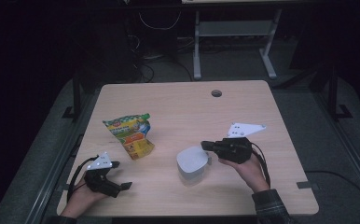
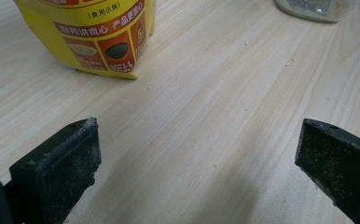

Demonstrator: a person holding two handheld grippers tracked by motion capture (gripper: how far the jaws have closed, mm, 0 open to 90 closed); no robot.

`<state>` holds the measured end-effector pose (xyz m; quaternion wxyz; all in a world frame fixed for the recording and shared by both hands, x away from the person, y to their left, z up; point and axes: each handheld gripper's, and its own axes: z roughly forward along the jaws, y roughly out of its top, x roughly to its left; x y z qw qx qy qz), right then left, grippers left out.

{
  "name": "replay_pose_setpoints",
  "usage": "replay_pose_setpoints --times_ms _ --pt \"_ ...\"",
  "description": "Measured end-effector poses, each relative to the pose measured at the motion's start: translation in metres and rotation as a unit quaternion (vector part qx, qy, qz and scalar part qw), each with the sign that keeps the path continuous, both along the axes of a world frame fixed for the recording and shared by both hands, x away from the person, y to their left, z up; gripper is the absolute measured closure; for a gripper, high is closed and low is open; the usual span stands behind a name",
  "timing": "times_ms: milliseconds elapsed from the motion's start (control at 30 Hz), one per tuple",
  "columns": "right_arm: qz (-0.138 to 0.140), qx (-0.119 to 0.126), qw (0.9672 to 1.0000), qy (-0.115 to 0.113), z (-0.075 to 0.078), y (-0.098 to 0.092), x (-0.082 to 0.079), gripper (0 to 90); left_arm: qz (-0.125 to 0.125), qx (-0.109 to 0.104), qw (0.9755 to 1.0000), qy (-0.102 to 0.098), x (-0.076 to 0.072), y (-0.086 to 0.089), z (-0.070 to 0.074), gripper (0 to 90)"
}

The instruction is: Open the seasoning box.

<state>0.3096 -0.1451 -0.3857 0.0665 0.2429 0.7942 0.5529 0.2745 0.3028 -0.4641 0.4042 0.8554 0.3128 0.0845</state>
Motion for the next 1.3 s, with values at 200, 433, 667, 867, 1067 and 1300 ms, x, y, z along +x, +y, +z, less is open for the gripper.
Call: replay_pose_setpoints --times_ms 200,433,667,867,1067,1300 --pt "0.003 -0.011 0.9999 0.0 -0.0018 -0.0003 -0.0038 89.4 -0.001 0.001 1.0 0.0 0.0 -0.0002 -0.0002 0.0" --pt "0.003 -0.021 0.9998 0.001 -0.0045 0.0001 -0.0049 89.4 0.0 0.001 1.0 0.001 -0.0001 -0.0003 -0.0002 0.0" --pt "0.005 -0.028 0.9996 0.001 -0.0059 0.0016 -0.0047 89.4 0.0 0.001 1.0 0.001 -0.0001 -0.0003 -0.0003 0.0" --pt "0.005 -0.032 0.9995 0.004 -0.0064 0.0015 -0.0053 89.4 0.0 0.0 1.0 0.001 -0.0002 -0.0002 -0.0001 0.0" --pt "0.004 -0.029 0.9996 0.005 -0.0072 0.0006 -0.0061 89.4 0.001 -0.001 1.0 0.003 -0.0005 -0.0004 -0.0003 0.0" --pt "0.002 -0.025 0.9997 0.005 -0.0085 -0.0007 -0.006 89.5 0.001 -0.001 1.0 0.004 -0.0004 -0.0005 -0.0004 0.0"
